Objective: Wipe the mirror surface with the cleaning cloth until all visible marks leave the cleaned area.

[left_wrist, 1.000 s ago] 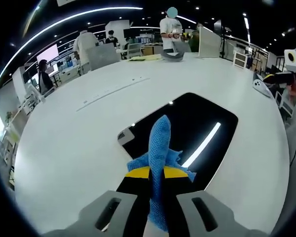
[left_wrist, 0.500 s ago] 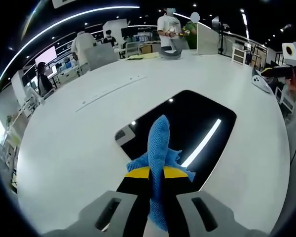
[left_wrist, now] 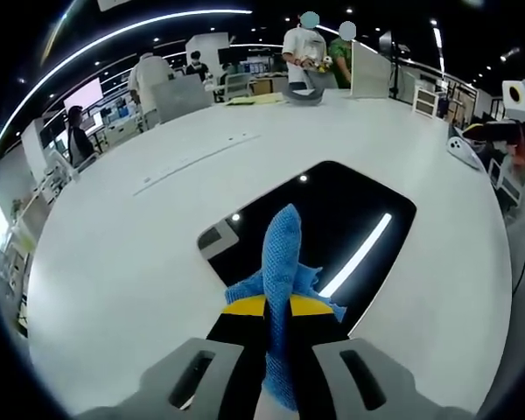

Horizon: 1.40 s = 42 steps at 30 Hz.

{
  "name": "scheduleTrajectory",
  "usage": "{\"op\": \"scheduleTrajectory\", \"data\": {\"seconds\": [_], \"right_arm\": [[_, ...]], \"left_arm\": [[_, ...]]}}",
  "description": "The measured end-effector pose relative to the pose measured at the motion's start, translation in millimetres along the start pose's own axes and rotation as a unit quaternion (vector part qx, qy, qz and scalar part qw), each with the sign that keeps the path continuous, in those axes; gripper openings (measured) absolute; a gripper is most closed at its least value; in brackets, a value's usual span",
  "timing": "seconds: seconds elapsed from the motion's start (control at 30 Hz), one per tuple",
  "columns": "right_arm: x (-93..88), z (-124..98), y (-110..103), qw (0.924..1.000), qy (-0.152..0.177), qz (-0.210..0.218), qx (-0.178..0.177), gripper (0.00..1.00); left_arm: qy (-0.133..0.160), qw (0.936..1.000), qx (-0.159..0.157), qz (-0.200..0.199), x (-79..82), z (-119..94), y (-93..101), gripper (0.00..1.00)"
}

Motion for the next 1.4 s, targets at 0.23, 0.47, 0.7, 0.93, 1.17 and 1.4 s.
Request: {"op": "scheduleTrajectory", "data": {"seconds": [0.23,0.47,0.7,0.93,1.17,1.4], "right_arm": [[-0.9,1,0,1.0,-0.003,-0.002,0.003,0.99],[-1.9,3,2,1.0,-0.003,-0.003,0.0,1.0],[-4.6,6,2,0.9999,-0.01,-0.004,-0.001,1.0],[-4.4,9,2,0.9999,-0.009,-0.007,-0.001,1.0],[-6.8,10,2,0.9999,-0.014,-0.005,0.0,1.0],[-6.2,11,4,0.9999,-0.012,-0.003,0.0,1.0]], "left_arm": [[0.004,1.0,-0.003,-0.004,0.7,0,1.4,0.05],[0.006,0.9999,-0.008,0.006,1.6,1,3.3,0.05],[0.01,0.9998,-0.014,0.009,3.7,3,5.8,0.05],[0.016,0.9995,-0.023,0.015,6.3,5,9.2,0.05],[0.02,0.9992,-0.029,0.019,9.8,8,12.6,0.05],[0.022,0.9989,-0.034,0.022,14.4,12,17.0,0.05]]}}
Point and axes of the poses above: the point that each gripper's makers call its tool centre point, and the gripper's own axes: z roughly forward along the fingers, y roughly to its right, x roughly out of its top, the point moved 5 cm from there along -z, roughly backward along the fingers, and after that the axes turned 9 degrees about z, right-handed, at the moved point
